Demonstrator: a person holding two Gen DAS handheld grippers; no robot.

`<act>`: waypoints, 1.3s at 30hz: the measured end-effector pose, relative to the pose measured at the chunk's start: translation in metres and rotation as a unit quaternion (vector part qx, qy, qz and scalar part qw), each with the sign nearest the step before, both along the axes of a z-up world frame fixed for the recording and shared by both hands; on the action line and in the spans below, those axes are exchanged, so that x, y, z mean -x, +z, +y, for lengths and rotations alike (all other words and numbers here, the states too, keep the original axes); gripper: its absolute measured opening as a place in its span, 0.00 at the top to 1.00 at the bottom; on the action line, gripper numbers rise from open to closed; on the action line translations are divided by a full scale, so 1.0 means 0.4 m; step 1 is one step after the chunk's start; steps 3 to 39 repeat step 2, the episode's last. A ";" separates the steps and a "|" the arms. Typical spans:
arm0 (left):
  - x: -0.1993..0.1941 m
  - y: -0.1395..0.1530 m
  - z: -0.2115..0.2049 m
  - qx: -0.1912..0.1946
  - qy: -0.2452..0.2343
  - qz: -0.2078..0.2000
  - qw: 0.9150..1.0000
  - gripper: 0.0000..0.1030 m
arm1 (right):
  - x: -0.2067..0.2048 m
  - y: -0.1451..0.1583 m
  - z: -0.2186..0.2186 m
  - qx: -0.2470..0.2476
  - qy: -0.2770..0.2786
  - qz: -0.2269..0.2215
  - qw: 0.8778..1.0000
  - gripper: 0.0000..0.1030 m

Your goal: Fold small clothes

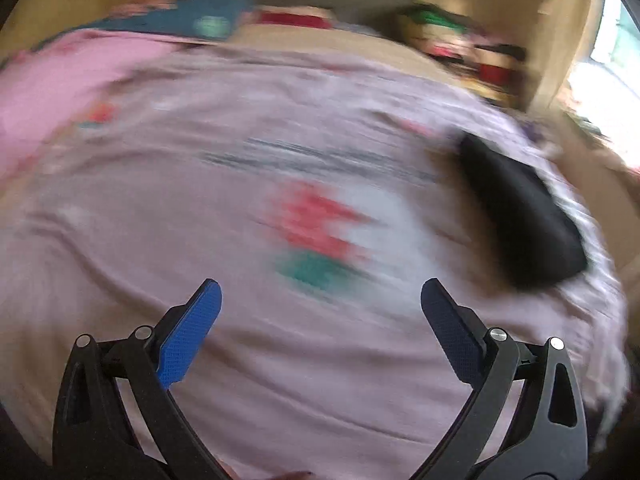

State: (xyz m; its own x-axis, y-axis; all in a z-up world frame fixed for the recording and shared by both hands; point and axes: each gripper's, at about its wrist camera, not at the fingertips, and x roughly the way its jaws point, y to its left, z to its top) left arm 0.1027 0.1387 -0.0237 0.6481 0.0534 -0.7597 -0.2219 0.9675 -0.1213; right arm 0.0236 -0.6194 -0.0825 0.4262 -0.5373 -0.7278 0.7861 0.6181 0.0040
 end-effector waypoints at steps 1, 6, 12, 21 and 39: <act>-0.014 -0.004 0.103 -0.027 0.049 0.007 0.998 0.09 | 0.020 -0.029 -0.079 -0.008 -0.044 0.024 0.999 0.04; -0.022 -0.007 0.177 -0.048 0.079 0.009 0.996 0.09 | 0.047 -0.063 -0.175 -0.018 -0.092 0.045 0.995 0.04; -0.022 -0.007 0.177 -0.048 0.079 0.009 0.996 0.09 | 0.047 -0.063 -0.175 -0.018 -0.092 0.045 0.995 0.04; -0.022 -0.007 0.177 -0.048 0.079 0.009 0.996 0.09 | 0.047 -0.063 -0.175 -0.018 -0.092 0.045 0.995 0.04; -0.022 -0.007 0.177 -0.048 0.079 0.009 0.996 0.09 | 0.047 -0.063 -0.175 -0.018 -0.092 0.045 0.995 0.04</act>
